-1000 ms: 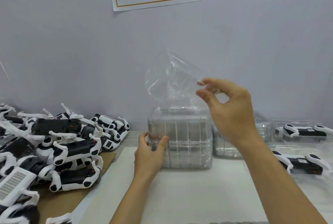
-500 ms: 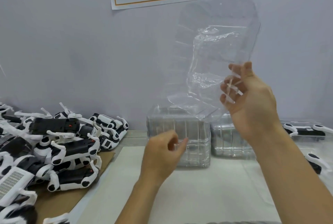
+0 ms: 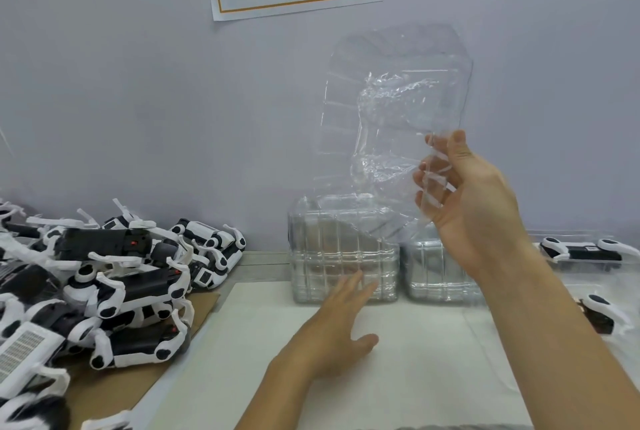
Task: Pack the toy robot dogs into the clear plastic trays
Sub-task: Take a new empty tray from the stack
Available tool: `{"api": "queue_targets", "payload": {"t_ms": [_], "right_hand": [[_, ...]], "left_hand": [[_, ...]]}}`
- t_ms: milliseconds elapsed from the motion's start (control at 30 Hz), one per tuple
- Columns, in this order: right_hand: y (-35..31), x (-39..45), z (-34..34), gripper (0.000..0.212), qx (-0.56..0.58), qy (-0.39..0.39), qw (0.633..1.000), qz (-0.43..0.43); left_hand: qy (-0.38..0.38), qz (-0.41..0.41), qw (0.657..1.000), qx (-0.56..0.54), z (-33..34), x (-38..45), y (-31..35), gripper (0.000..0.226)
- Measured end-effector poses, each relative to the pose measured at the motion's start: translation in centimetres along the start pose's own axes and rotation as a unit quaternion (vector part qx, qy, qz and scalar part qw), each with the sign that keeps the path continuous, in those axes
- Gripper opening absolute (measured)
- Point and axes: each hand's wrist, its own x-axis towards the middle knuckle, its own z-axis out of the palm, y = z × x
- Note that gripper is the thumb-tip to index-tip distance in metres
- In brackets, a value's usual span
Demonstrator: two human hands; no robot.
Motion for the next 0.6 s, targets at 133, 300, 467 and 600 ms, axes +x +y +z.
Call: {"api": "queue_targets", "payload": {"t_ms": [133, 300, 467, 600], "right_hand": [[0.1, -0.1, 0.2, 0.034, -0.032, -0.010, 0.999, -0.008], [-0.1, -0.2, 0.0, 0.030, -0.105, -0.024, 0.994, -0.023], [-0.9, -0.2, -0.3, 0.035, -0.204, -0.067, 0.976, -0.041], [-2.0, -0.6, -0.8, 0.041, -0.302, -0.163, 0.939, -0.033]], "left_hand": [[0.010, 0.013, 0.999, -0.033, 0.1, 0.1, -0.4, 0.068], [0.234, -0.029, 0.956, -0.176, -1.9, 0.0, -0.3, 0.025], [0.387, -0.110, 0.835, -0.374, -4.6, -0.7, -1.2, 0.030], [0.418, -0.140, 0.744, -0.503, -6.9, -1.4, -1.5, 0.023]]}}
